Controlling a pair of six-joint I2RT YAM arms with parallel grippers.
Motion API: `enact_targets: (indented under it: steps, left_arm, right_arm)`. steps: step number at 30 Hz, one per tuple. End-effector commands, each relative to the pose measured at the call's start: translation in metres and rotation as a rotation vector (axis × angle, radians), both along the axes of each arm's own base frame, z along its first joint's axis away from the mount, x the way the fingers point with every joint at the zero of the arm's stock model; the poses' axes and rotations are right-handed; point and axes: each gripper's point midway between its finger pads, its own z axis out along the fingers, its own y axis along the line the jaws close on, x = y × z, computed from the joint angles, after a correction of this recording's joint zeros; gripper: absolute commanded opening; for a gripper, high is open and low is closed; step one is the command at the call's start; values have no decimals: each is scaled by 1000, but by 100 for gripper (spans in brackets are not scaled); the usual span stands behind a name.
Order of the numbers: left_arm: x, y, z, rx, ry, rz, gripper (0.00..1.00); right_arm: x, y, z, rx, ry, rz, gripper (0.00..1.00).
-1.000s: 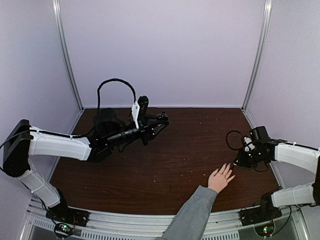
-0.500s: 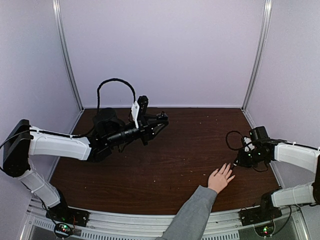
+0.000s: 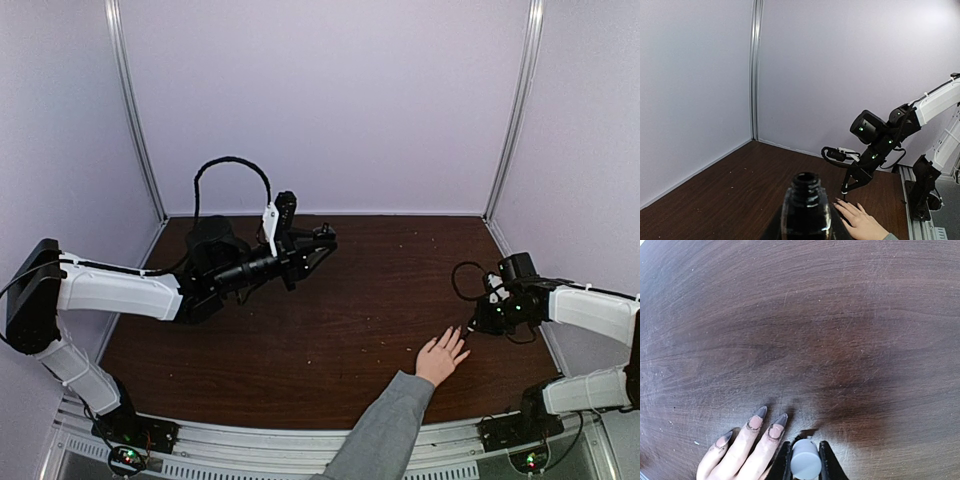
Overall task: Paint the nails
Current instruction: Paint the hand on the nail.
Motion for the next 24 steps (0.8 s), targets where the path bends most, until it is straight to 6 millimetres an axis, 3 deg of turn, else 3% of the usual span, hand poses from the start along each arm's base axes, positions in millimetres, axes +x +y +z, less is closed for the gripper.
enact_targets:
  steps: [1,24]
  left_arm:
    - [2,5,17,-56,-34,13,0]
    - [1,7,17,-57,-33,15,0]
  right_arm:
    - [4,-4,2,-28,-20,-7,0]
    - [4,-7,3,-40,-25,-22,0]
